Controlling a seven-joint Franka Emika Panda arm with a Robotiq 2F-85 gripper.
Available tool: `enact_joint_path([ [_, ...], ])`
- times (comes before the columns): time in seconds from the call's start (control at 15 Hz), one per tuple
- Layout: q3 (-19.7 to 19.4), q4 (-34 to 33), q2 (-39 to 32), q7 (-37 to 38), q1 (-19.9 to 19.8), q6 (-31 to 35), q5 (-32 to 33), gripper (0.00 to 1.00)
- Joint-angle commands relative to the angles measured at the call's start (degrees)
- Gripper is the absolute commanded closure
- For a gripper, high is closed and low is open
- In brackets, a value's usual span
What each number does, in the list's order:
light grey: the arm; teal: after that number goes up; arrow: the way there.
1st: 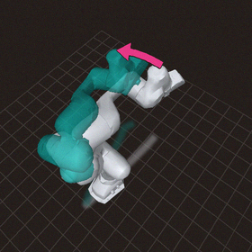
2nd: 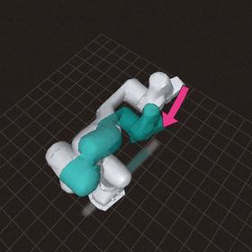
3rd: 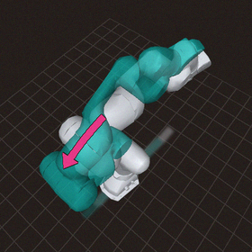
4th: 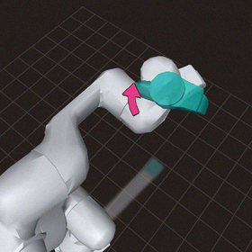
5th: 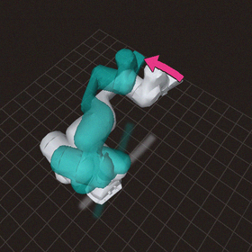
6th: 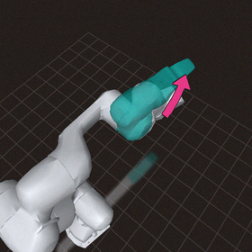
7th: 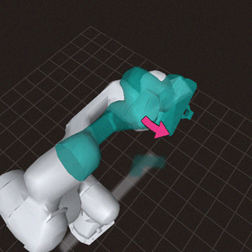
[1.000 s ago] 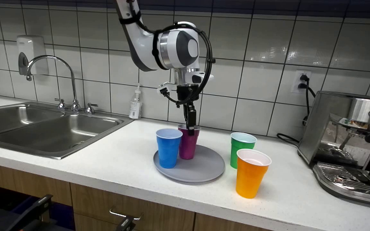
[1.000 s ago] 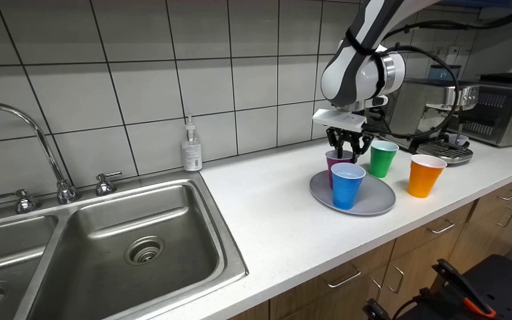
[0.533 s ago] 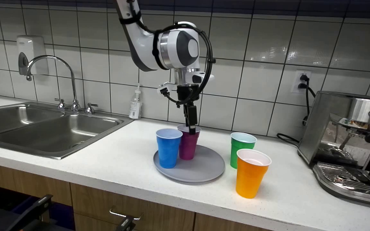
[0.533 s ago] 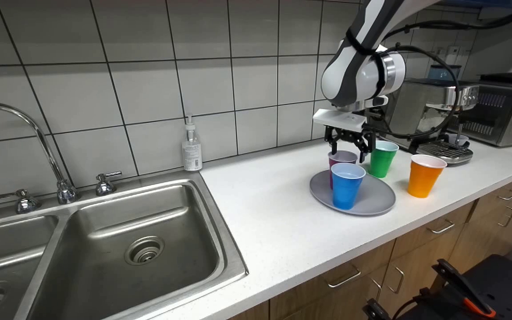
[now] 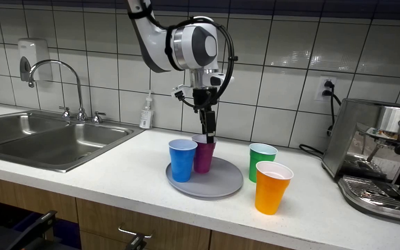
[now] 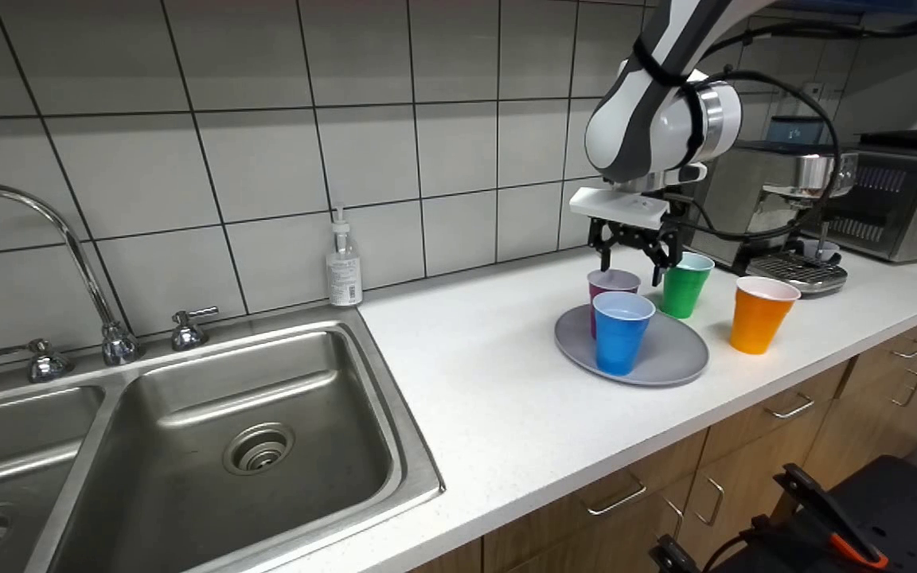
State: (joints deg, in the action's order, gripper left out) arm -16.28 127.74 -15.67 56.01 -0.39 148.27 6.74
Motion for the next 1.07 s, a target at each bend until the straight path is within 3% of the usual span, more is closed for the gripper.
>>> enact_joint_path([
  [0.0, -0.1, 4.3, 5.5, -1.9, -1.2, 0.8, 1.6, 0.00],
  [0.53, -0.5, 7.3, 11.0, -2.2, -4.5, 0.8, 3.9, 0.00],
  [1.0, -1.0, 7.7, 11.7, -3.2, -8.3, 1.0, 4.9, 0.00],
])
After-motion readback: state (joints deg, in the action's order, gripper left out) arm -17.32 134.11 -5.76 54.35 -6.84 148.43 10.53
